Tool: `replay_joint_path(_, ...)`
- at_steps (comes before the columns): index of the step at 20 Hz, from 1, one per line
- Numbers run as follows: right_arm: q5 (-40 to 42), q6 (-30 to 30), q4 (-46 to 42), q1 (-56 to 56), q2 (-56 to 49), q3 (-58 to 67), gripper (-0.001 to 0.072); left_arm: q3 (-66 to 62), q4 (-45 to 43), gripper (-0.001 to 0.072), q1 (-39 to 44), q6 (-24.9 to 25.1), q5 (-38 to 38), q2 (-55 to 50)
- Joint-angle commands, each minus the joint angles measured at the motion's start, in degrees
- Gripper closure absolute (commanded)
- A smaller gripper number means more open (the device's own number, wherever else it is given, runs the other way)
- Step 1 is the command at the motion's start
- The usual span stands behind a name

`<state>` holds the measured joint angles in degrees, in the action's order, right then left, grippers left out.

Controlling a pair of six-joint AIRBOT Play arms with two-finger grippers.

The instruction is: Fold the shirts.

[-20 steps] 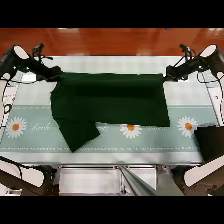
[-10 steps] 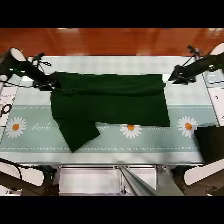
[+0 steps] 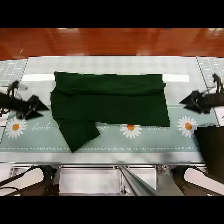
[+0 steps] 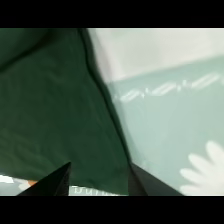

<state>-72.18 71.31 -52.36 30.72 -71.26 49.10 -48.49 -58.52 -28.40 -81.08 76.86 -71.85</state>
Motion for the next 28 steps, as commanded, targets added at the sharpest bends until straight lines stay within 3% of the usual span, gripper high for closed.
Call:
replay_joint_path(1, 3.8, -7.65, 7.34, 4.24, 9.29, -15.34, 0.0302, 14.38, 7.15, 0.0201, -9.03, 3.08, -1.33, 6.1)
replay_joint_path(6, 3.87, -7.82, 10.16, 4.28, 13.16, -17.07, 0.0302, 17.35, 7.87, 0.0201, -8.94, 6.1, -4.55, 3.91)
replay_joint_path(15, 4.35, -7.82, 12.98, 4.55, 13.16, -17.05, 0.0302, 17.31, 10.6, 0.0202, 8.55, 4.92, -13.9, -2.05)
replay_joint_path(16, 4.46, -7.85, 12.92, 5.25, 13.16, -16.96, 0.0303, 17.27, 10.6, 0.023, 9.55, 4.87, -13.81, -2.16)
replay_joint_path(17, 4.76, -8.02, 12.63, 6.32, 13.16, -16.96, 0.0303, 17.05, 10.58, 0.0573, 10.21, 5.01, -13.29, -2.12)
replay_joint_path(18, 5.11, -7.91, 10.47, 7.61, 13.16, -16.96, 0.0303, 16.74, 10.82, 0.0691, 10.38, 5.22, -13.07, -2.08)
replay_joint_path(21, 3.3, 3.3, -5.88, 8.74, 13.11, -17.77, 0.0303, 15.47, 10.8, 0.0692, 10.34, 5.66, -11.93, -1.99)
replay_joint_path(28, 2.49, 2.69, -5.01, 2.82, 7.13, -19.41, 0.0303, 15.34, 10.78, 0.0692, 10.34, 6.05, -12.79, -2.01)
